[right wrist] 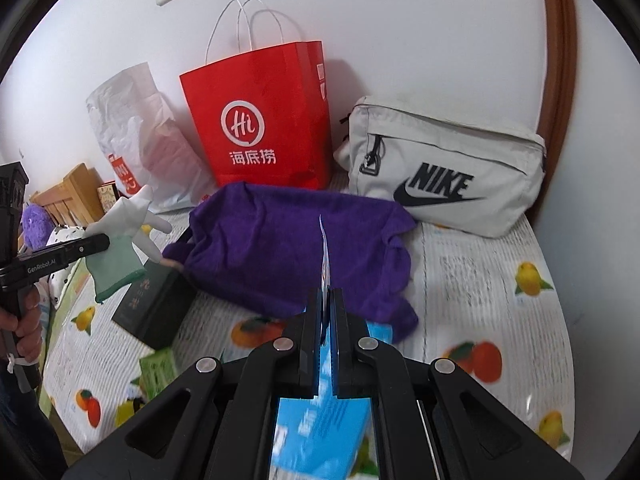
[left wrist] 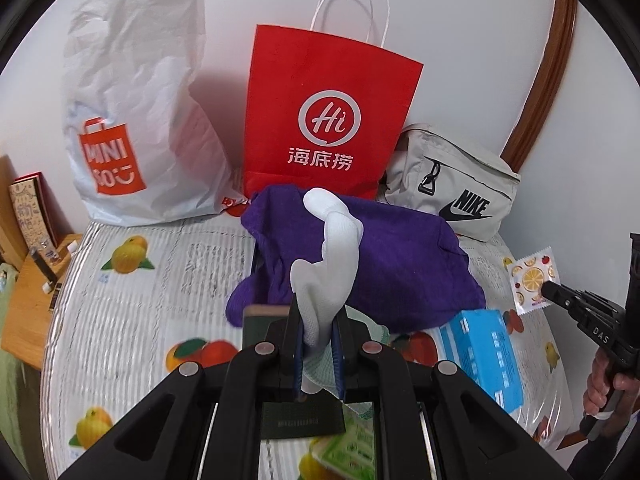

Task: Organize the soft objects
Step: 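Carry the glove and the sachet over the purple towel with both tools, then open the left tool to drop the glove while the right tool releases the sachet onto the towel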

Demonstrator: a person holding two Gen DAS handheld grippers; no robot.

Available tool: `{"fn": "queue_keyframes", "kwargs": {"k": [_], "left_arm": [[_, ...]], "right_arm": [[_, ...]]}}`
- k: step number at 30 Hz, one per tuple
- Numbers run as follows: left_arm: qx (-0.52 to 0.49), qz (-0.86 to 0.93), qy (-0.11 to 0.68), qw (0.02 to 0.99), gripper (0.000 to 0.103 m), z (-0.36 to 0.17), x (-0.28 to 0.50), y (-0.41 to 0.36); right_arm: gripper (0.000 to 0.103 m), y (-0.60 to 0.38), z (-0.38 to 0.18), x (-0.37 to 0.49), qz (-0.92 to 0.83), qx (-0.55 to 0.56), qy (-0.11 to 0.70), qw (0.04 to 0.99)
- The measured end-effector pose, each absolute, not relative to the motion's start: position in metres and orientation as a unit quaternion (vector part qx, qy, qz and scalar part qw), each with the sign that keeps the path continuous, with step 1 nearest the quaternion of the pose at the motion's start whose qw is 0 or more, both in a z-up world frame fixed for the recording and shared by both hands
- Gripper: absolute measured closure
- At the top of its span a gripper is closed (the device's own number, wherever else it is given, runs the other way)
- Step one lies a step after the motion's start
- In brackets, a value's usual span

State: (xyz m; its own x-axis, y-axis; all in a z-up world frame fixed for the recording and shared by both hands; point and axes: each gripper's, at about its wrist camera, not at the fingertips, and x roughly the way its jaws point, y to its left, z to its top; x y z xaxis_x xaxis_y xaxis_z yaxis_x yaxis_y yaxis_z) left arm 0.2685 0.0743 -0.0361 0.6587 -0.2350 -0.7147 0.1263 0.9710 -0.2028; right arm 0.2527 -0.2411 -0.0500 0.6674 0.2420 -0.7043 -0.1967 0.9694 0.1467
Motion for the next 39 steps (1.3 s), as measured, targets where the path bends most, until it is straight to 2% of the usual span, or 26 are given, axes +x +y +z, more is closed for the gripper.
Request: {"fn": "queue_keyframes", "kwargs": {"k": [23, 39], "left_arm": [[-0.059, -0.140, 0.439, 0.885, 0.091, -0.072, 0.388, 0.036], [-0.048, -0.120, 0.491, 0.862, 0.091, -0.118, 0.450, 0.034]], "right_arm": [[0.099, -0.241, -0.106, 0.386, 0.128, 0.044, 0.445, 0.885], [0.098, -0.234, -0.141, 0.434, 0.138, 0.044, 0.492, 0.859]]}}
